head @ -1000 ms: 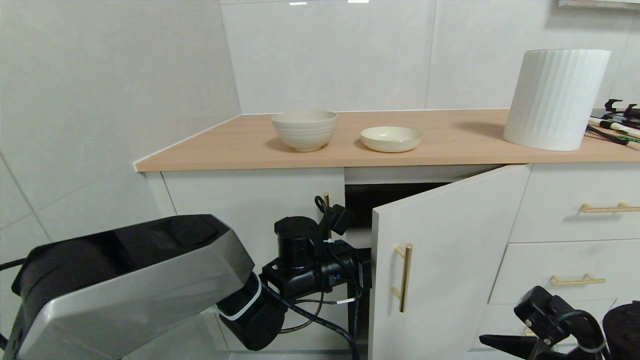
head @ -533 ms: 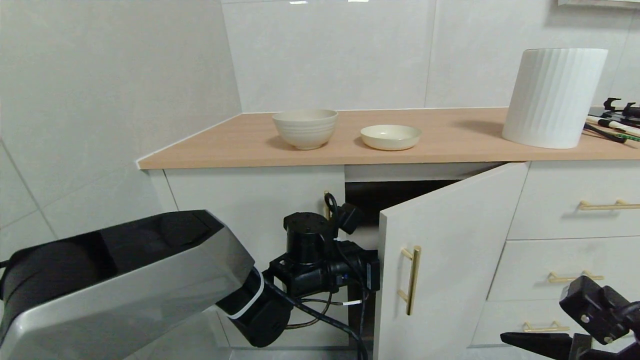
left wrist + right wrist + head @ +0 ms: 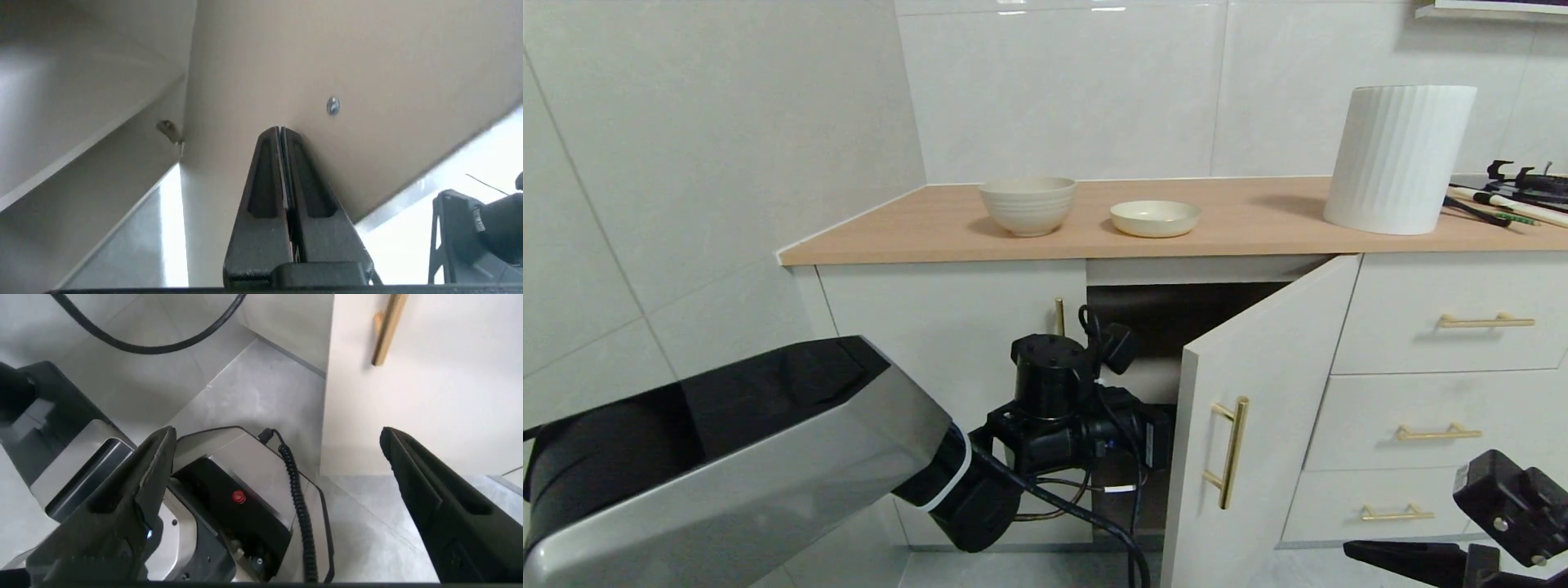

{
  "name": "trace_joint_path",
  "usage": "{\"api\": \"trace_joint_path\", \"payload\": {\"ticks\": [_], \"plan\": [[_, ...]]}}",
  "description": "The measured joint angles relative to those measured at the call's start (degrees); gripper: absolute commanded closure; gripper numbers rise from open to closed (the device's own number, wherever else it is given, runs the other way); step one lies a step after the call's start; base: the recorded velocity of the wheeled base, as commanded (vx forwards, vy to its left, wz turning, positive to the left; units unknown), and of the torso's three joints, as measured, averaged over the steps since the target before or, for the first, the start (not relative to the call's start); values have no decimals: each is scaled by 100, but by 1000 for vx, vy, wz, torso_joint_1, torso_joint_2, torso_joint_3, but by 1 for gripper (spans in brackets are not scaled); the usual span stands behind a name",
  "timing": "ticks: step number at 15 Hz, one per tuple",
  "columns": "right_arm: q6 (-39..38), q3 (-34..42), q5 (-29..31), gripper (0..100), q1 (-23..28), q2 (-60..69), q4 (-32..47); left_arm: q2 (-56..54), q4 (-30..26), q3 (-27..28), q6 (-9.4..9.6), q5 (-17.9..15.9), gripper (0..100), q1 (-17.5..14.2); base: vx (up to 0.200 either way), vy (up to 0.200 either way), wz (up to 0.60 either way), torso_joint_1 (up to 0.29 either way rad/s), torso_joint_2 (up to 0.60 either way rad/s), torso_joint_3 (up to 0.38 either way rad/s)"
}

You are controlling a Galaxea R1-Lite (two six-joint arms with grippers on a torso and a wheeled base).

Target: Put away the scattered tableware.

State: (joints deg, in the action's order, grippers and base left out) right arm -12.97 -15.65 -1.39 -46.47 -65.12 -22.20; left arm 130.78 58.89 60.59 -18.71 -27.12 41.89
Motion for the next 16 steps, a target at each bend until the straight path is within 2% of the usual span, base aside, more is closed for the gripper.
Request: {"api": "trace_joint_path", "payload": {"ticks": [1, 3, 12, 16], "plan": [[2, 0, 2, 0, 0, -1, -2, 23, -56, 95, 0, -5, 100, 11, 0, 0, 0, 0, 0, 0], [2, 2, 2, 0, 0, -6, 0, 84, -144, 250, 0, -5, 100, 12, -200, 0, 0, 0, 2, 0], [0, 2, -6, 0, 0, -34, 0, 232, -449, 595, 0, 4, 100, 17, 0, 0, 0, 0, 0, 0], [4, -2, -132, 0, -9, -17, -7, 98, -889, 634, 2, 26, 100, 171, 0, 0, 0, 0, 0, 0]]}}
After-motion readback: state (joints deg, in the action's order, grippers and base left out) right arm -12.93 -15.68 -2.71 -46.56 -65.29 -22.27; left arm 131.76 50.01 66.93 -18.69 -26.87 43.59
